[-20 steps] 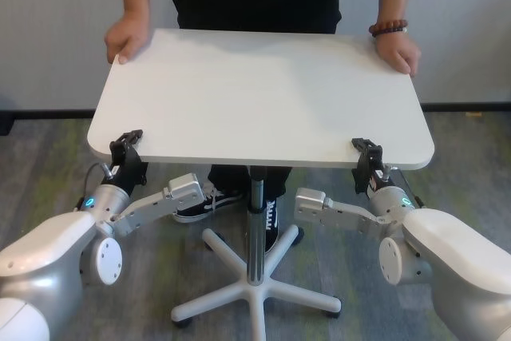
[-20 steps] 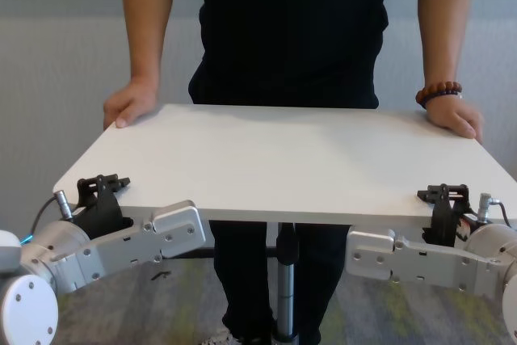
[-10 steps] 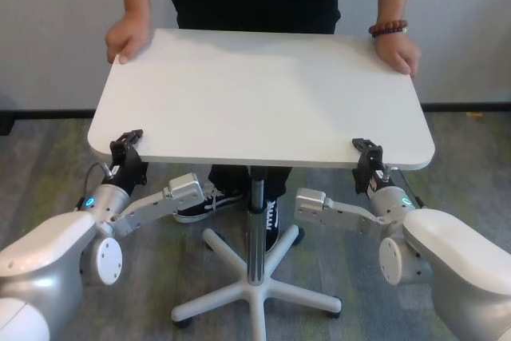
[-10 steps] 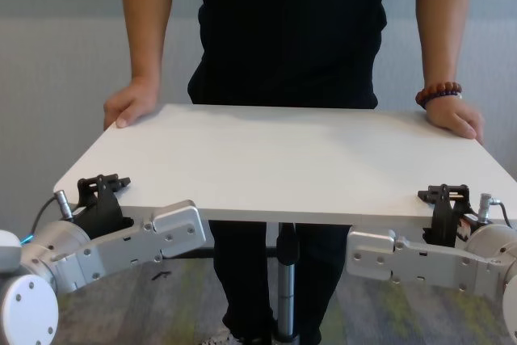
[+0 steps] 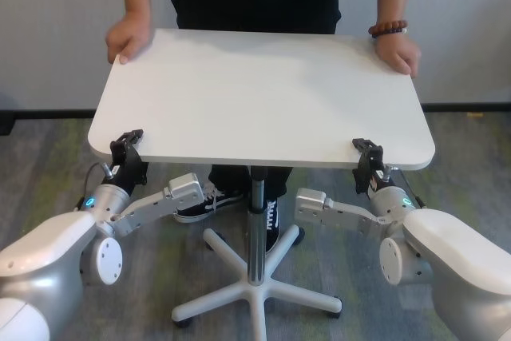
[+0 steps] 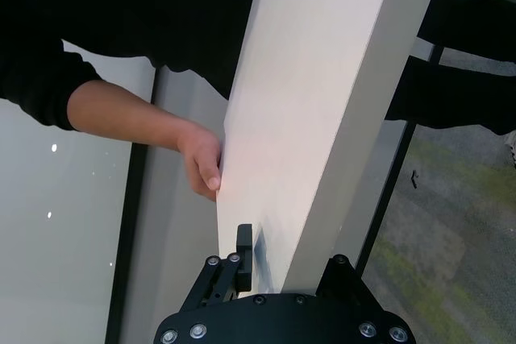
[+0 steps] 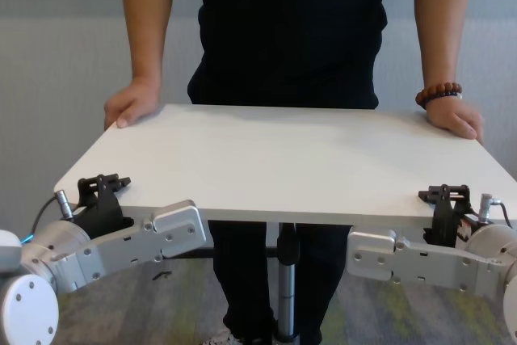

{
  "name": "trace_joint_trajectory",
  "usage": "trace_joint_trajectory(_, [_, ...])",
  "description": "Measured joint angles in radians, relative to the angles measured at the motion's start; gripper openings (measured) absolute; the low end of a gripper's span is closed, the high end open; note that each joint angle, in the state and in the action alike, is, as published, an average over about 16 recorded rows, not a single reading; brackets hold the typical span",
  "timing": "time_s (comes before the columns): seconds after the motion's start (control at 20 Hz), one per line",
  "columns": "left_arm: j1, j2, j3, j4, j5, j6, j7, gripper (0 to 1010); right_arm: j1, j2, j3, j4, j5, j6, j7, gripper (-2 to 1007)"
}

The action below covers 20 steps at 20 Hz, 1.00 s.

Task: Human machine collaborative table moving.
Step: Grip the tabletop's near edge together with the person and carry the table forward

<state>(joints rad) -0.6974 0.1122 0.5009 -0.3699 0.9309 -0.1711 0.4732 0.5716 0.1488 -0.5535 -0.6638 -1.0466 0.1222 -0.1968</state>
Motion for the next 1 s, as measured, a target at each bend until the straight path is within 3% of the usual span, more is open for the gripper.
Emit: trace_joint_trajectory(1.0, [0.000, 0.001, 0.000, 0.000, -0.001, 0.001, 0.000, 340, 0.000, 0.001, 0.000, -0.001, 0.000, 0.001, 0.000, 286])
